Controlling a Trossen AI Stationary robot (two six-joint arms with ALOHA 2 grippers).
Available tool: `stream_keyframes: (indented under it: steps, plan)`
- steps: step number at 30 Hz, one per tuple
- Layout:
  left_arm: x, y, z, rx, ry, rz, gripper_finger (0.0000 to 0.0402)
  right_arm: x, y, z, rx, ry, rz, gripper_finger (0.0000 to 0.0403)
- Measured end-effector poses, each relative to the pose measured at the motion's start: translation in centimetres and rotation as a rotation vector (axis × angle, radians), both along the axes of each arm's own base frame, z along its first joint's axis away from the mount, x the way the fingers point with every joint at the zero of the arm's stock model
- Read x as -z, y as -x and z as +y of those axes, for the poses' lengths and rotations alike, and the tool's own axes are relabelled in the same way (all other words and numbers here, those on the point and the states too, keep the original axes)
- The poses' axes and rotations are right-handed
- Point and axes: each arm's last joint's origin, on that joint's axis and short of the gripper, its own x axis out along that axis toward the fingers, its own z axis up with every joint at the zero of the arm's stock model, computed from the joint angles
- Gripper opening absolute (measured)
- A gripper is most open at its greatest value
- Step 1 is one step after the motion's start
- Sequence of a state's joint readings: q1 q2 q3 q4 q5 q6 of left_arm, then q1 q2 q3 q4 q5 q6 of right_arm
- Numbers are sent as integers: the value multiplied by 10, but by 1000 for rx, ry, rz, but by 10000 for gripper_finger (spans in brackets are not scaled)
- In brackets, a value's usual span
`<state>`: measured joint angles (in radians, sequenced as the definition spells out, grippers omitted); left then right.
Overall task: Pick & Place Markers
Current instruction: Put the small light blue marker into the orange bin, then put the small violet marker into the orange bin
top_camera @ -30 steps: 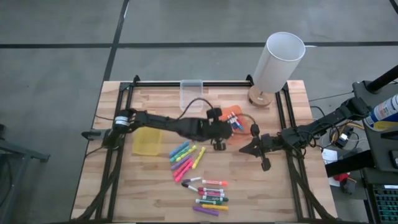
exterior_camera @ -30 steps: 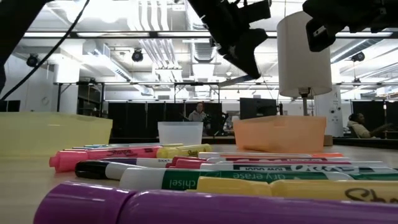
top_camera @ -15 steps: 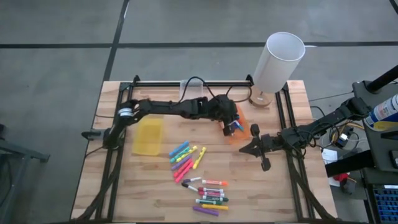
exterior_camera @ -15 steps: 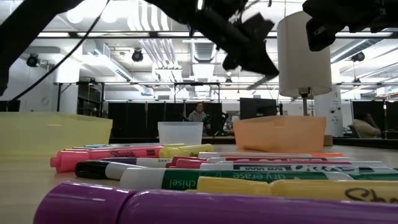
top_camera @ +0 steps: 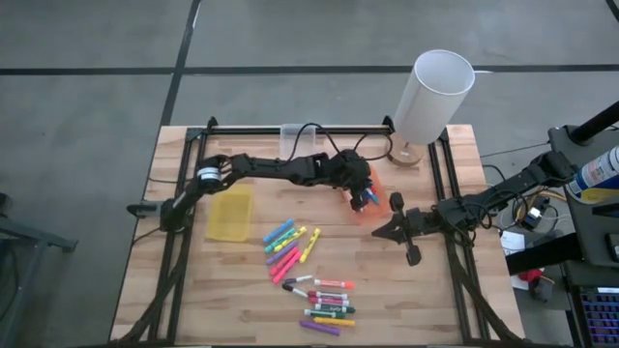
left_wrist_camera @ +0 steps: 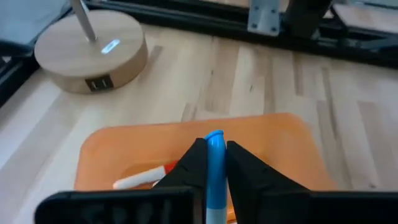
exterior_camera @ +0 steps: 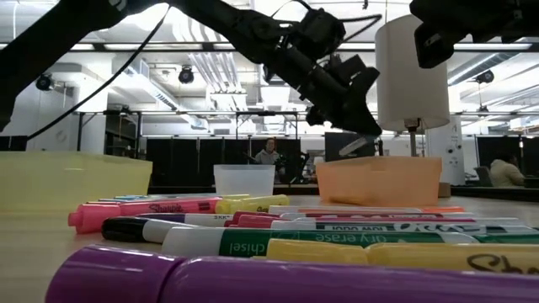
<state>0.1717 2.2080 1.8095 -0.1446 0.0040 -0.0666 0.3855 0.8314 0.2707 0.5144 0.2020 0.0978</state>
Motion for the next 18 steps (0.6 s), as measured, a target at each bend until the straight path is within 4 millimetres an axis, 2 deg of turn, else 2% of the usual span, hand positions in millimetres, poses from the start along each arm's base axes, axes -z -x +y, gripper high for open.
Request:
stream_keyframes:
  steps: [11, 18]
  plan:
    - [0, -1, 3, -42, 1, -12, 74, 0, 0, 0, 0, -4, 1, 8]
    - [-4, 6, 2, -76, 31, 36, 80, 0, 0, 0, 0, -7, 2, 8]
